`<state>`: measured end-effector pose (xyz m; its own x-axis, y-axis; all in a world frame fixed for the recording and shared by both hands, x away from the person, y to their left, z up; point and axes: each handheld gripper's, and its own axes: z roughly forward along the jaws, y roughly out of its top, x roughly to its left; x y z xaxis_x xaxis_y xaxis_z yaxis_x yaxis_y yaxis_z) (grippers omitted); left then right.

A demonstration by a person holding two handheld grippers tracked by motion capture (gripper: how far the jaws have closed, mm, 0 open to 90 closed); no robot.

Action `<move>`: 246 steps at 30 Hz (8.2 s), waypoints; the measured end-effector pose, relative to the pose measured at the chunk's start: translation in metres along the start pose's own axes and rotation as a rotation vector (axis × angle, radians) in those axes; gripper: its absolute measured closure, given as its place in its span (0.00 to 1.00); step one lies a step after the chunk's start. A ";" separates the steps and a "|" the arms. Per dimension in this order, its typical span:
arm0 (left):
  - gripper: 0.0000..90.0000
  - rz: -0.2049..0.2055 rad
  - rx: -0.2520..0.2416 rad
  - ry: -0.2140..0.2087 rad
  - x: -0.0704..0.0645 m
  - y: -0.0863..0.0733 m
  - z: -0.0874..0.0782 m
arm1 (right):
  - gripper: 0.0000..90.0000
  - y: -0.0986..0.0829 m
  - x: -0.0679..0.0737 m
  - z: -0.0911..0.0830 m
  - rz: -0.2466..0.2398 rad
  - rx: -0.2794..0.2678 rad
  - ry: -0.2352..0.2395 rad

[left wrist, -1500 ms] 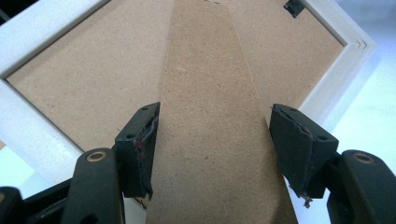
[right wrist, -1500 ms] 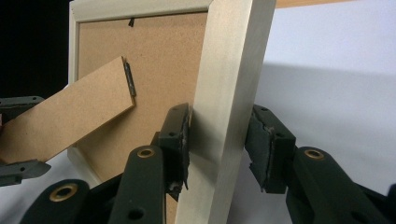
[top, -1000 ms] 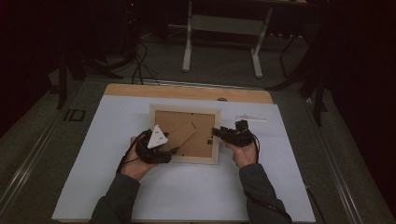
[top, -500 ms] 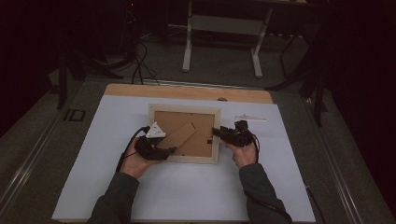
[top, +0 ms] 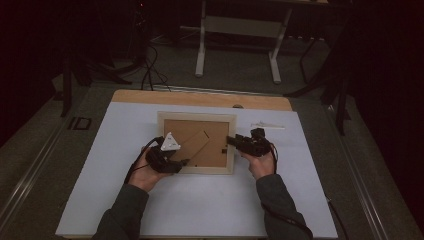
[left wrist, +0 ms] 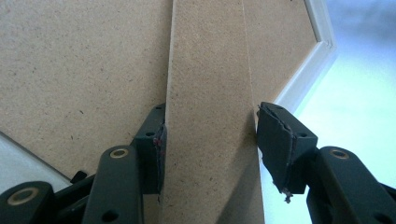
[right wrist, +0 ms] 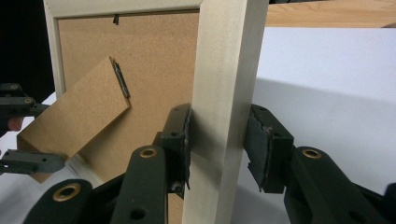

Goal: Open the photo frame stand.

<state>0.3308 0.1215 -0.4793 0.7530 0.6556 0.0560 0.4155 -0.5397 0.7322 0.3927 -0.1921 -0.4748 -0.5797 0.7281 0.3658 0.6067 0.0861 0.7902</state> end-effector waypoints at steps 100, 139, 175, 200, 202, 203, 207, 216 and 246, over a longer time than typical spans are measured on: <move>0.75 -0.072 -0.115 -0.120 0.000 0.010 -0.019 | 0.59 0.000 0.005 0.001 -0.219 -0.030 0.030; 0.86 -0.093 -0.080 -0.067 -0.006 -0.007 0.001 | 0.52 -0.013 -0.002 0.000 -0.186 -0.025 0.055; 0.83 -0.107 -0.054 -0.030 -0.002 -0.007 0.004 | 0.55 -0.016 0.004 0.000 -0.222 -0.046 -0.003; 0.85 -0.006 -0.101 -0.177 -0.031 -0.006 0.002 | 0.51 -0.023 0.006 -0.008 -0.234 -0.018 0.065; 0.85 -0.008 -0.100 -0.183 -0.031 -0.007 0.003 | 0.51 -0.024 0.006 -0.008 -0.234 -0.020 0.066; 0.85 -0.009 -0.101 -0.183 -0.031 -0.007 0.003 | 0.51 -0.024 0.006 -0.008 -0.236 -0.019 0.066; 0.84 -0.011 -0.099 -0.184 -0.033 -0.010 0.004 | 0.51 -0.026 0.007 -0.009 -0.245 -0.018 0.065; 0.81 -0.010 -0.088 -0.187 -0.035 -0.011 0.007 | 0.50 -0.029 0.008 -0.010 -0.256 -0.015 0.074; 0.64 -0.054 -0.144 -0.189 -0.028 -0.010 -0.008 | 0.50 -0.027 0.009 -0.010 -0.277 -0.001 0.064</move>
<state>0.3017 0.1125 -0.4827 0.8194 0.5637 -0.1040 0.3909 -0.4168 0.8206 0.3653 -0.1945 -0.4875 -0.7564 0.6328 0.1659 0.4199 0.2751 0.8649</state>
